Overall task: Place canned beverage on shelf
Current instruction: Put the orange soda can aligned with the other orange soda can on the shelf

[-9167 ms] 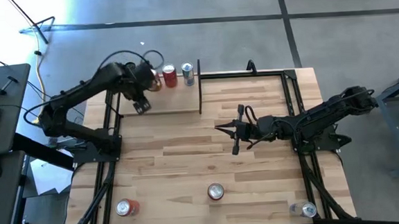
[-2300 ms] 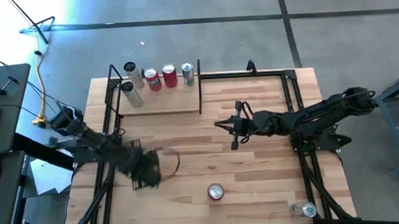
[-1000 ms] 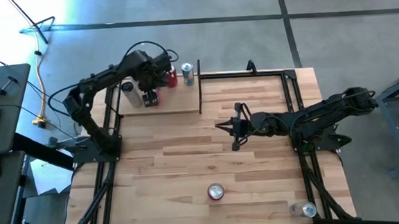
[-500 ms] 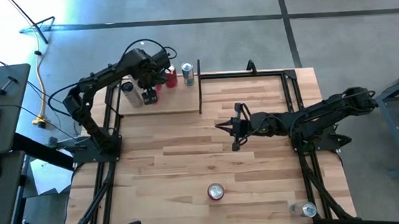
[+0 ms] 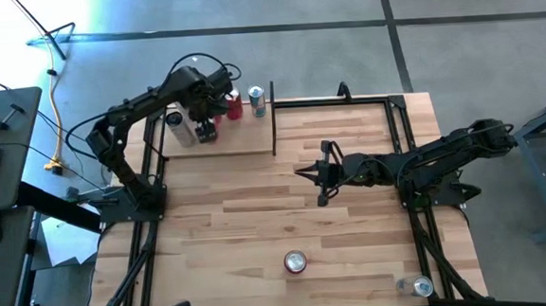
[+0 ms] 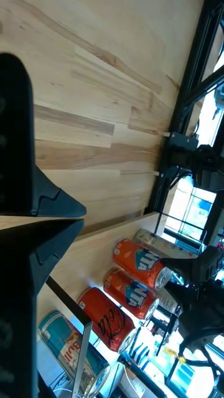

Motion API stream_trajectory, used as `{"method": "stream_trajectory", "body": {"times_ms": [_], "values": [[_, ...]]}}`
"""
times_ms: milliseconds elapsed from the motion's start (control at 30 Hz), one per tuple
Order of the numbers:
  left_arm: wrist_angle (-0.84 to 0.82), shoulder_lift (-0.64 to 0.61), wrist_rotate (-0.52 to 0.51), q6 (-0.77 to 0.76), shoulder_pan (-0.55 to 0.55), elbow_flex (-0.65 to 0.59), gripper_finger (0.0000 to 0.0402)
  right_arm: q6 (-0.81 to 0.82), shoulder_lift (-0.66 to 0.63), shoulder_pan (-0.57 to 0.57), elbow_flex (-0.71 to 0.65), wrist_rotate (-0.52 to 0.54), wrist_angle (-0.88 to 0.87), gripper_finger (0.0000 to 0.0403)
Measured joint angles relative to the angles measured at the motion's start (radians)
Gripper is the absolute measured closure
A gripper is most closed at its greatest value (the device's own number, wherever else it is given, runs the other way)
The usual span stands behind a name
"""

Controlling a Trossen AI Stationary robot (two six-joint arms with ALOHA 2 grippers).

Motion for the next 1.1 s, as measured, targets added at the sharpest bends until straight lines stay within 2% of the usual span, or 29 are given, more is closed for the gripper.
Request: {"method": "stream_trajectory", "body": {"times_ms": [167, 400, 767, 867, 1000, 1100], "values": [[0.019, 0.000, 0.010, -0.025, 0.022, 0.000, 0.0138, 0.000, 0.000, 0.000, 0.000, 0.000, 0.000, 0.0403], [0.022, -0.001, 0.075, 0.009, 0.029, 0.000, 0.0136, 0.000, 0.000, 0.000, 0.000, 0.000, 0.000, 0.0403], [0.031, -0.002, 0.064, 0.028, 0.029, 0.000, 0.0100, 0.000, 0.000, 0.000, 0.000, 0.000, 0.000, 0.0403], [0.028, -0.002, 0.009, 0.029, 0.028, 0.000, 0.0096, 0.000, 0.000, 0.000, 0.000, 0.000, 0.000, 0.0403], [-0.006, -0.004, -0.127, 0.021, 0.028, 0.000, 0.0096, 0.000, 0.000, 0.000, 0.000, 0.000, 0.000, 0.0403], [-0.038, -0.018, -0.139, 0.012, 0.020, 0.000, 0.0096, 0.000, 0.000, 0.000, 0.000, 0.000, 0.000, 0.0403]]}}
